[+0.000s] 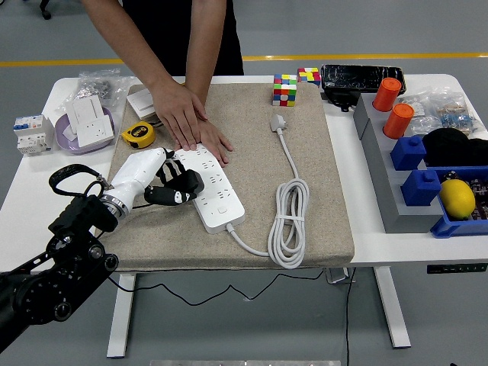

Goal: Pick up the plug,place it near the board,insert it into the board,press the button

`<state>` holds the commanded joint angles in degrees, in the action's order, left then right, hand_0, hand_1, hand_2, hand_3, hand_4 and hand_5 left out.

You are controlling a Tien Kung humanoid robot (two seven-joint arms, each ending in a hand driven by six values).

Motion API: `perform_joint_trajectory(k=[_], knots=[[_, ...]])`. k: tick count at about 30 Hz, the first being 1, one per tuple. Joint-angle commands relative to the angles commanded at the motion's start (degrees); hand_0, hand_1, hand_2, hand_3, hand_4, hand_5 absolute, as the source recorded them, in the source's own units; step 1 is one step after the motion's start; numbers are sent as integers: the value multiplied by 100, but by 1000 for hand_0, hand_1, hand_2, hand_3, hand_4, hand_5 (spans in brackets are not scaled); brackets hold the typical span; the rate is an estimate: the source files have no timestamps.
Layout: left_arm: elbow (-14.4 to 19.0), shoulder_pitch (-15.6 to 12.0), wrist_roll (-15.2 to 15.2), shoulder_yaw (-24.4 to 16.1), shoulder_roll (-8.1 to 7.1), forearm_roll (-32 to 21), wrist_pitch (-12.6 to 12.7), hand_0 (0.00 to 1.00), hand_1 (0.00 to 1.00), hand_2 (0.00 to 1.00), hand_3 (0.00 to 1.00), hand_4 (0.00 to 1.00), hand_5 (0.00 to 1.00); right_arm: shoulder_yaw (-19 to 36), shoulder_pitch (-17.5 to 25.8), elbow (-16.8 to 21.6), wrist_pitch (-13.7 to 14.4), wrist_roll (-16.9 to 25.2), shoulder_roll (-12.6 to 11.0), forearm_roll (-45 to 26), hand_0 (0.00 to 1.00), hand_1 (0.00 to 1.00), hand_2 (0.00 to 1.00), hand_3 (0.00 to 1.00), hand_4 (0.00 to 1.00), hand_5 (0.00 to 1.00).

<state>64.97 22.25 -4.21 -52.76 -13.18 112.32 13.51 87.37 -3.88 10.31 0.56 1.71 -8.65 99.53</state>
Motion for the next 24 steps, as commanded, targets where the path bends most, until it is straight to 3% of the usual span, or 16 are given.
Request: perform_joint_trajectory(k=[12,24], knots=[[-140,73,13,21,4,50,5,401,341,269,285,165,2,43,-9,0,4,5,-10,-6,975,927,867,890,998,998],[-104,144,22,113,-174,73,-91,405,348,272,290,172,2,35,-28,0,7,10,-12,-24,976,928,867,890,998,998]])
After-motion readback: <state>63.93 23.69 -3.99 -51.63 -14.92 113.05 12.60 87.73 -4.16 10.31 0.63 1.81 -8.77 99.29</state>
